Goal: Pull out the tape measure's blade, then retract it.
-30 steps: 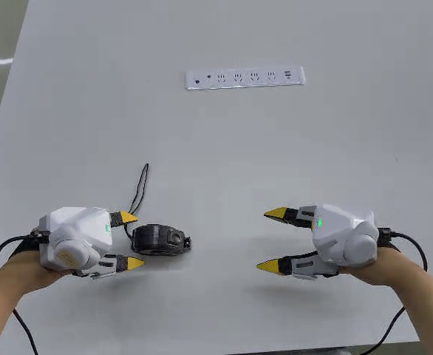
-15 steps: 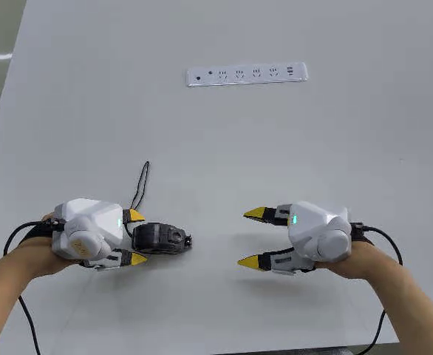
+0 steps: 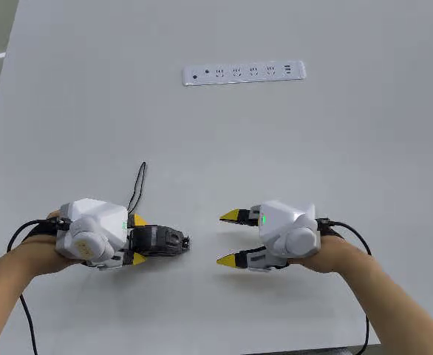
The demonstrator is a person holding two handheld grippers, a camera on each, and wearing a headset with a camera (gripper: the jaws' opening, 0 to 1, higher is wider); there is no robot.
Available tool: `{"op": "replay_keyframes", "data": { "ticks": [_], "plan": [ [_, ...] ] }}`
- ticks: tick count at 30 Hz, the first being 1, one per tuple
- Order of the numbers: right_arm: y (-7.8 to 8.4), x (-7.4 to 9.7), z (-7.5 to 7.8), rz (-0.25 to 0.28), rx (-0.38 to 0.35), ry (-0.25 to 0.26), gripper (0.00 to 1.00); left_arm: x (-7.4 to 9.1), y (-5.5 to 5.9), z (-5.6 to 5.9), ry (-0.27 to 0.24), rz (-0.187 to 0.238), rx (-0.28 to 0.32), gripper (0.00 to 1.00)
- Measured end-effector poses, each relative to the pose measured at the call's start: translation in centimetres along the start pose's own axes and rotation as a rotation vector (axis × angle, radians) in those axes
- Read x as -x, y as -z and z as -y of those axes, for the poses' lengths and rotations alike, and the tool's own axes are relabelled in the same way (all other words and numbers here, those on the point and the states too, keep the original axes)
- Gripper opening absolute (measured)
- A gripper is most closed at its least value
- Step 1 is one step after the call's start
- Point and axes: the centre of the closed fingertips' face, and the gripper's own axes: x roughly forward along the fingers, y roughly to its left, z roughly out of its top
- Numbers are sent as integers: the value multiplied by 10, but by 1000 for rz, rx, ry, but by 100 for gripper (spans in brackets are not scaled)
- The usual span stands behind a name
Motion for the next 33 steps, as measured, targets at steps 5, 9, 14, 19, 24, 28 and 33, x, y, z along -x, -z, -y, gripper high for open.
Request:
{"op": "replay_keyframes", "data": {
  "ticks": [5,9,14,19,24,28,33],
  "plan": [
    [-3,-14,0,9,-5,-13,43,-1,1,-1,-2,0,25,29],
    [-4,-24,-1,7,0,-24,41,-1,1,0,-9,-4,30,29],
    [-5,-36,-4,5,14,-53,37,0,2,-1,-15,-4,49,28],
    [-4,-46,-4,3,33,-64,32,0,1,-1,-13,3,53,28],
    [-1,-54,0,-20,58,-71,25,0,1,-1,-11,5,46,28],
    [-3,-60,3,-13,49,-76,23,0,1,-1,-9,8,54,28],
    [-5,-66,1,-7,59,-90,20,1,1,-1,-9,8,53,28]
  ]
}}
